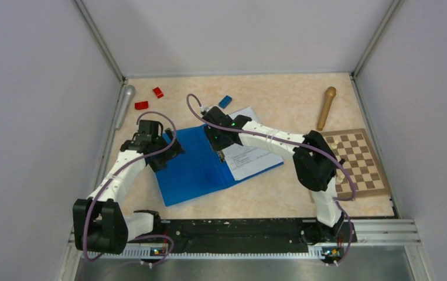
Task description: Put the files into the folder
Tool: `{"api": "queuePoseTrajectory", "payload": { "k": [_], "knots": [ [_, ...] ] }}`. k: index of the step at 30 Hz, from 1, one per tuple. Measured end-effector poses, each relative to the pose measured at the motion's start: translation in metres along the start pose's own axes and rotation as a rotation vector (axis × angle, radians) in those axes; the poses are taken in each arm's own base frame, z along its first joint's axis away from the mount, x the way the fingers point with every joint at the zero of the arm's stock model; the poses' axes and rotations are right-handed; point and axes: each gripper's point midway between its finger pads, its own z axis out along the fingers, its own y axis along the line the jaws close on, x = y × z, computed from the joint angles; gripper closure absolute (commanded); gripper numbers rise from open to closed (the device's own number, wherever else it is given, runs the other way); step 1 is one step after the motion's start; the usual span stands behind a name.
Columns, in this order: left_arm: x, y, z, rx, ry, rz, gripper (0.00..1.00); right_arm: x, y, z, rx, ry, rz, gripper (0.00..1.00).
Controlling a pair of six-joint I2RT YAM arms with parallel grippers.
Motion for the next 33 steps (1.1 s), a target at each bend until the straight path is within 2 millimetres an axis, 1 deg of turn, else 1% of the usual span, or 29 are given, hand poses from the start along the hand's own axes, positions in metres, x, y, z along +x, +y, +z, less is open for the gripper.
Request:
{"api": "queuePoseTrajectory", "payload": {
  "k": [4,8,10,13,20,26,33],
  "knots": [
    [0.003,0.001,0.003,0.003,0.005,-0.001,0.01,0.008,-0.002,0.011,0.012,0.033,-0.006,0.69],
    [0.001,0.000,0.003,0.011,0.001,0.001,0.01,0.014,-0.004,0.013,0.020,0.053,-0.014,0.72],
    [0.001,-0.001,0.003,0.012,0.001,0.001,0.01,0.014,-0.004,0.013,0.020,0.053,-0.014,0.74],
    [0.001,-0.002,0.003,0.020,-0.001,0.001,0.01,0.014,-0.004,0.013,0.020,0.053,-0.014,0.75],
    [0.001,-0.005,0.003,0.032,0.000,0.002,0.01,0.014,-0.002,0.013,0.022,0.052,-0.018,0.70],
    [0.001,-0.005,0.004,0.032,0.005,0.002,0.01,0.012,-0.001,0.012,0.020,0.049,-0.018,0.70],
    [0.002,-0.004,0.007,0.025,0.013,0.001,0.01,0.009,0.000,0.011,0.016,0.042,-0.018,0.73]
  ]
}}
